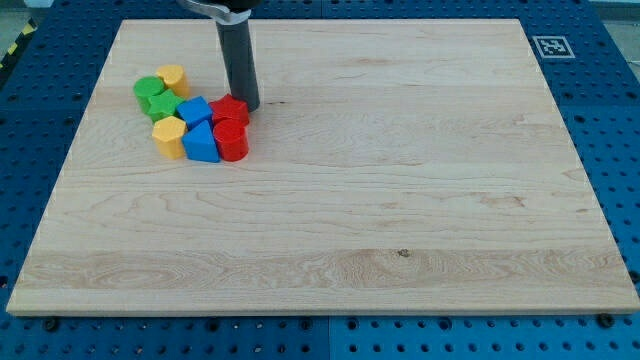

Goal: Slide the red circle and blue triangle left and down a bit

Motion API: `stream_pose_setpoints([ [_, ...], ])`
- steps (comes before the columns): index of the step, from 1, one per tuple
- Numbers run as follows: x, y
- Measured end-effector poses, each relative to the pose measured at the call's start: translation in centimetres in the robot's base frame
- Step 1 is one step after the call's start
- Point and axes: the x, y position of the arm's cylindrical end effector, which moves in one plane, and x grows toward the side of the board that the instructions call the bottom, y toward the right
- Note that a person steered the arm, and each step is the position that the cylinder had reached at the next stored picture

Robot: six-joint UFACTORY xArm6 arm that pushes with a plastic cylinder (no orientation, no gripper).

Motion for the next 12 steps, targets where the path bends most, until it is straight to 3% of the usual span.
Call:
stream_pose_setpoints([
  [2, 0.0, -2.0],
  [6, -1.4, 0.3],
  [9, 5.0, 2.4],
  [12, 7.9, 2.5],
])
